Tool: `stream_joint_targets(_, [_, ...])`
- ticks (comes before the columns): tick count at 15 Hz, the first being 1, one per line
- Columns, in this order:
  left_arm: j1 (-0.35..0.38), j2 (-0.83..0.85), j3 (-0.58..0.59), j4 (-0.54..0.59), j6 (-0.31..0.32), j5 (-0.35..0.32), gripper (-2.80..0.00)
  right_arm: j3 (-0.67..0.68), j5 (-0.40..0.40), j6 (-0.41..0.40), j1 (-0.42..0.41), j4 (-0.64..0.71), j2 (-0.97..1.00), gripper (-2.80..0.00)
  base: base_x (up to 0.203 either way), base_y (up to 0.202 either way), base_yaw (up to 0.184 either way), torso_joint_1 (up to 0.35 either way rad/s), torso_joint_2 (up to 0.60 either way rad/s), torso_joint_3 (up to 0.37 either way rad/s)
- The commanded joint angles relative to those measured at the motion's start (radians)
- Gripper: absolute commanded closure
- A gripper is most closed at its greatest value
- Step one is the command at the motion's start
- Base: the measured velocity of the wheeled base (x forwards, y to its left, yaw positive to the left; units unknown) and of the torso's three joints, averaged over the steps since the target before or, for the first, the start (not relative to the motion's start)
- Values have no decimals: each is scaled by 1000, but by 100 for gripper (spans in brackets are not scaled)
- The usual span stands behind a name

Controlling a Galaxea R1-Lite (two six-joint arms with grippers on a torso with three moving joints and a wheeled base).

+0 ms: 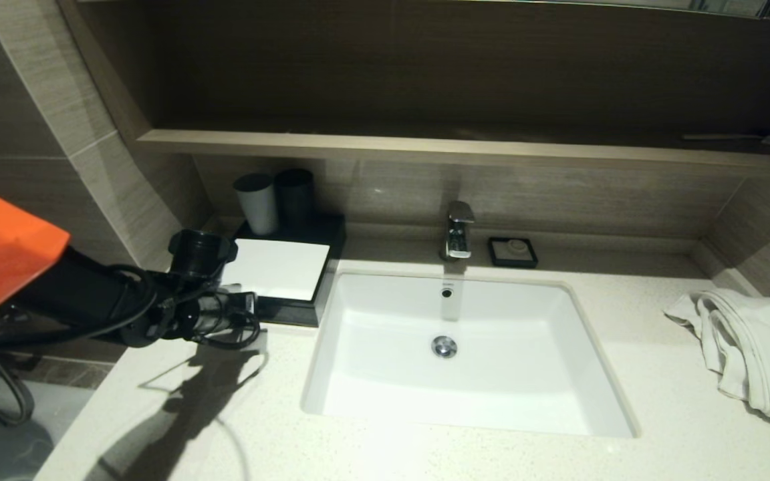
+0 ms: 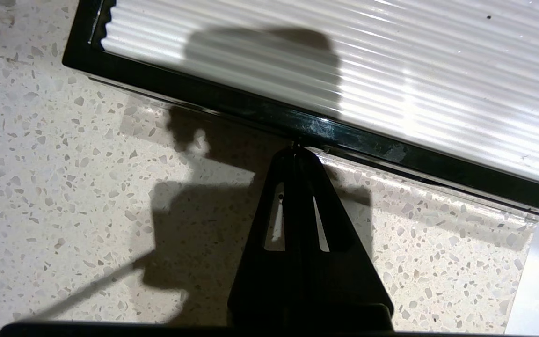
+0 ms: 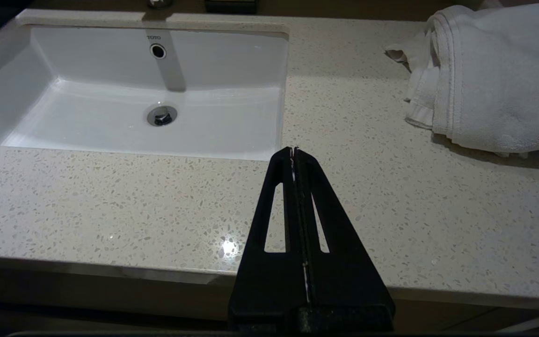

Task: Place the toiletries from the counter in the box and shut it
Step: Close the drawer

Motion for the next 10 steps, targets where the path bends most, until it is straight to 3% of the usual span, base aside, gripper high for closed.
stream_joint_targets(1, [0,-6,-1,-8,-2,1,0,0,1,0,0,0,0,0,0,0,0,0,0,0])
stream_joint_targets(5, [-1,-73,44,-4,4,1,0,0,1,0,0,0,0,0,0,0,0,0,0,0])
stream_joint_targets(10, [-1,-215,213,0,64,-1,0,0,1,0,0,0,0,0,0,0,0,0,0,0])
